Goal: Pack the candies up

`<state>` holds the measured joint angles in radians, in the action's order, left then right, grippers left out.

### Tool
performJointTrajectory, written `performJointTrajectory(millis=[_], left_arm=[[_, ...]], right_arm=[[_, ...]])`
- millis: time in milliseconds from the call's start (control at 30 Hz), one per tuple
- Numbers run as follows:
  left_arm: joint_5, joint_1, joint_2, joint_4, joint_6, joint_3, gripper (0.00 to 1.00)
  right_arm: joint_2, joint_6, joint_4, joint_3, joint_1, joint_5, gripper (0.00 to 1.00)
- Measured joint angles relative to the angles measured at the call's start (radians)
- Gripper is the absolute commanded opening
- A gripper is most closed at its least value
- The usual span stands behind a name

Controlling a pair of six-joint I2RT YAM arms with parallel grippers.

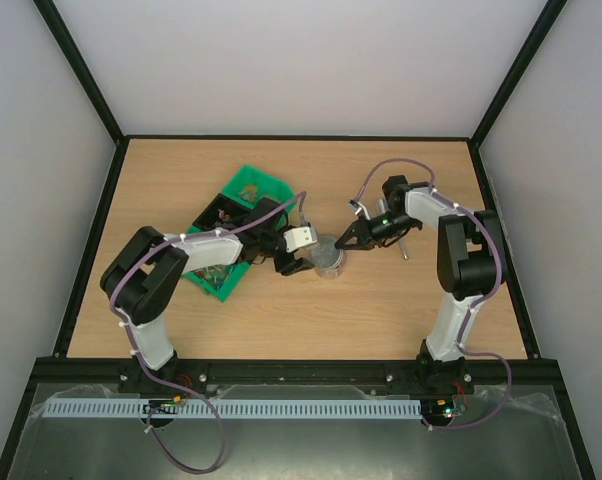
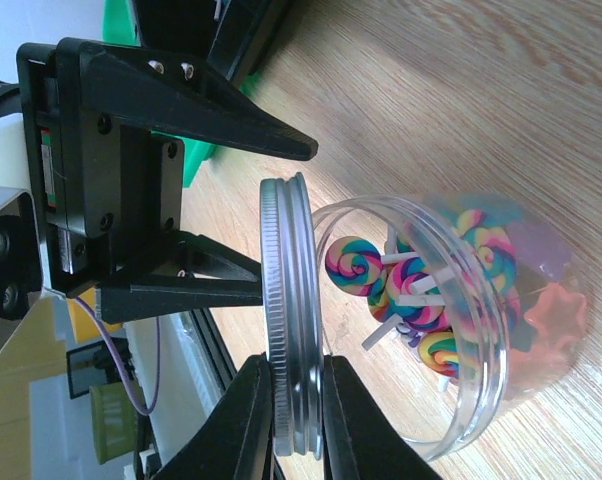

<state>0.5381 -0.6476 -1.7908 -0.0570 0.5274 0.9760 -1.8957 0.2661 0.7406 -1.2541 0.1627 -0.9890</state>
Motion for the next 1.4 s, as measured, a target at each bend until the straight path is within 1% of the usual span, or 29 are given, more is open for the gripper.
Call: performJointTrajectory(millis=[100,200,333,367,433,633,800,933,1067,1200,1400], left_arm=[[0.003,0.0,-0.01,-0.002,-0.006,0.008,0.61],[0.004,0.0,-0.016,-0.003,-0.013,0.012,0.59],[0.006,0.0,-0.018,-0.005,-0.018,0.018,0.58],[0.006,0.0,-0.018,-0.005,-0.019,0.021,0.58],[0.008,0.0,-0.018,-0.006,-0.022,0.023,0.58],[0.011,0.0,-0.024,-0.006,-0.031,0.034,0.57],[0.013,0.0,-0.031,-0.012,-0.034,0.041,0.57],[0.019,0.0,-0.034,-0.012,-0.034,0.046,0.57],[0.023,0.0,-0.037,-0.011,-0.033,0.047,0.57],[0.029,0.0,-0.037,-0.003,-0.026,0.051,0.57],[0.038,0.004,-0.037,0.0,-0.036,0.051,0.57]], right_arm=[[0.0,0.0,0.001,-0.004,0.0,0.007,0.08],[-0.002,0.001,0.006,-0.016,0.0,0.016,0.13],[-0.002,0.003,0.01,-0.031,-0.001,0.04,0.23],[-0.002,0.003,0.011,-0.035,-0.002,0.048,0.28],[-0.002,0.002,0.018,-0.044,-0.004,0.064,0.33],[-0.002,0.007,0.026,-0.071,-0.019,0.119,0.47],[0.001,0.01,0.027,-0.083,-0.027,0.183,0.51],[0.007,0.003,0.025,-0.083,-0.028,0.235,0.56],[0.01,-0.013,0.021,-0.081,-0.021,0.243,0.56],[0.01,-0.029,0.007,-0.065,0.0,0.248,0.59],[0.01,-0.04,-0.042,0.014,0.053,0.28,0.59]])
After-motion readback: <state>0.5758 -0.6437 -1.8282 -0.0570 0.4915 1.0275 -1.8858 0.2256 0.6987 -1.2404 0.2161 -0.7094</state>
